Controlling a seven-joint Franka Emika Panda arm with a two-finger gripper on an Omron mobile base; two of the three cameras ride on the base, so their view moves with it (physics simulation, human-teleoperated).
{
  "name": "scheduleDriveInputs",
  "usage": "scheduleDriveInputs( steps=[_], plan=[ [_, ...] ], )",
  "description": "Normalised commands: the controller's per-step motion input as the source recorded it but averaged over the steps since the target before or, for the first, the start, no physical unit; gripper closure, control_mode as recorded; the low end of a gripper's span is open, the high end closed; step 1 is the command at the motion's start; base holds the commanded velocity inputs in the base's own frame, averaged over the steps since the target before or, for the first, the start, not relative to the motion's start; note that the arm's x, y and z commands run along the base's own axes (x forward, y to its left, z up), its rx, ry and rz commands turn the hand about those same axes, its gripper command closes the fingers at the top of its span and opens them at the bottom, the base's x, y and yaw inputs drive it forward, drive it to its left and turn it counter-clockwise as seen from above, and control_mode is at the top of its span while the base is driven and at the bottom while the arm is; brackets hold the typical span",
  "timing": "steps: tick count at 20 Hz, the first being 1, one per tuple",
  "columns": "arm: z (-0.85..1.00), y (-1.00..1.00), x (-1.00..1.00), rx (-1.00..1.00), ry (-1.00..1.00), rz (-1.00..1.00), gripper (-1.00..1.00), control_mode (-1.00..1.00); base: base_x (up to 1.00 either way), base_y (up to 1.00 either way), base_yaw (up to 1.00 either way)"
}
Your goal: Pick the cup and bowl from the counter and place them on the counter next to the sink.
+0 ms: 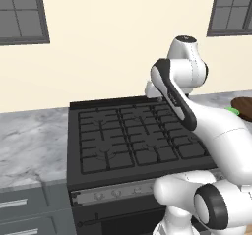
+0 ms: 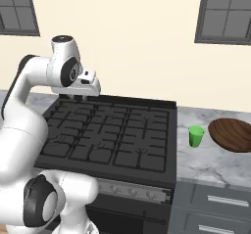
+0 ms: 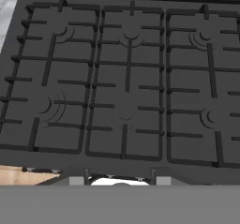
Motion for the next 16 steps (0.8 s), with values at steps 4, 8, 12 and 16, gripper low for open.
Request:
scheduleDriveInputs(
  steps=[4, 8, 12, 16],
  plan=[
    [-0.09, -0.18, 0.08, 0.00, 0.03, 0.00, -1.00, -1.00, 0.00, 0.00, 0.00],
    [-0.17, -0.48, 0.05, -0.01, 0.01, 0.01, -1.00, -1.00, 0.00, 0.00, 0.00],
    [-0.06, -0.68, 0.00, -0.01, 0.00, 0.02, -1.00, -1.00, 0.00, 0.00, 0.00],
    [-0.06, -0.91, -0.01, -0.02, 0.00, 0.05, -1.00, -1.00, 0.00, 0.00, 0.00]
  ],
)
